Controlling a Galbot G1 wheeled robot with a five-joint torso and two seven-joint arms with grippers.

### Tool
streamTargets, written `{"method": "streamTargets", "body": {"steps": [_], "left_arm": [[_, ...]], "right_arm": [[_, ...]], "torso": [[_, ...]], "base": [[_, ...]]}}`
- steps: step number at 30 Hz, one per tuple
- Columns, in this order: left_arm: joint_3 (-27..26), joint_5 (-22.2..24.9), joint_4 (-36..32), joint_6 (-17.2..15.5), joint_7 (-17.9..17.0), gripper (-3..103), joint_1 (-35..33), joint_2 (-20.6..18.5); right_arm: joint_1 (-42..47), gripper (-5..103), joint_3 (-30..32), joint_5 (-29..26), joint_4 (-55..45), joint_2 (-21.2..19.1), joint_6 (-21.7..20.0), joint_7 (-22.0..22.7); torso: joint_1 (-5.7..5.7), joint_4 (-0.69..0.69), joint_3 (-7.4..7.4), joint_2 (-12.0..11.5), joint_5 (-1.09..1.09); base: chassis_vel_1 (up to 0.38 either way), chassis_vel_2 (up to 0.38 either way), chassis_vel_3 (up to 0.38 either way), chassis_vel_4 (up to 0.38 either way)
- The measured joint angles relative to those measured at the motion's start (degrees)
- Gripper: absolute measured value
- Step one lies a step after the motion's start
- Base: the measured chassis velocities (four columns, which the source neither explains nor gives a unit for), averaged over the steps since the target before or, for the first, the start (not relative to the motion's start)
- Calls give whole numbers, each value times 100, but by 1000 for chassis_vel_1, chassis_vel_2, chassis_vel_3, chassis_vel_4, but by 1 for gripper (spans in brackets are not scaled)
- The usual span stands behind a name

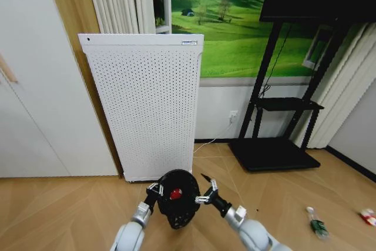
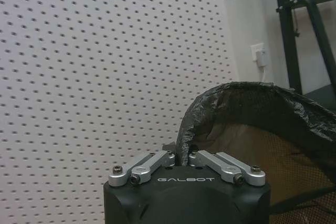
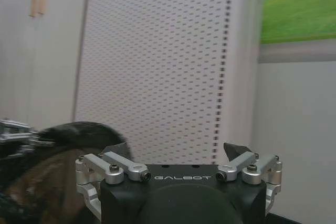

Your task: Pick up the trash bin and place the garbage on the floor into it.

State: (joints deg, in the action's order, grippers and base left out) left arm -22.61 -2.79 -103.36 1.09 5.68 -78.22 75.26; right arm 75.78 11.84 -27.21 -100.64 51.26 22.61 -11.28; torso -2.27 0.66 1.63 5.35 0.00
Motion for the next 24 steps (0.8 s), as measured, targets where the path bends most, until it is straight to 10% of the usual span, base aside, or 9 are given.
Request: {"method": "streamTargets", "body": {"steps": [5,10,24], "left_arm": [[-456,70,-291,-32,-14,6,-233,-81],[-1375,189,-768,5,-49,6,-624,-110],[-2024,328,-1262,33,-111,6,-1006,52]], "right_arm": [[141,100,476,-72,-84,16,-253,309],[687,100,1703,-370,-443,263,-1463,1566],[1681,100,2853,-13,-714,882,-1345,1563]], "torso": [[0,-2,0,0,0],[0,0,0,0,-1],[0,0,-1,1,-1]], "base": [[0,0,0,0],[0,0,0,0],[0,0,0,0]]}}
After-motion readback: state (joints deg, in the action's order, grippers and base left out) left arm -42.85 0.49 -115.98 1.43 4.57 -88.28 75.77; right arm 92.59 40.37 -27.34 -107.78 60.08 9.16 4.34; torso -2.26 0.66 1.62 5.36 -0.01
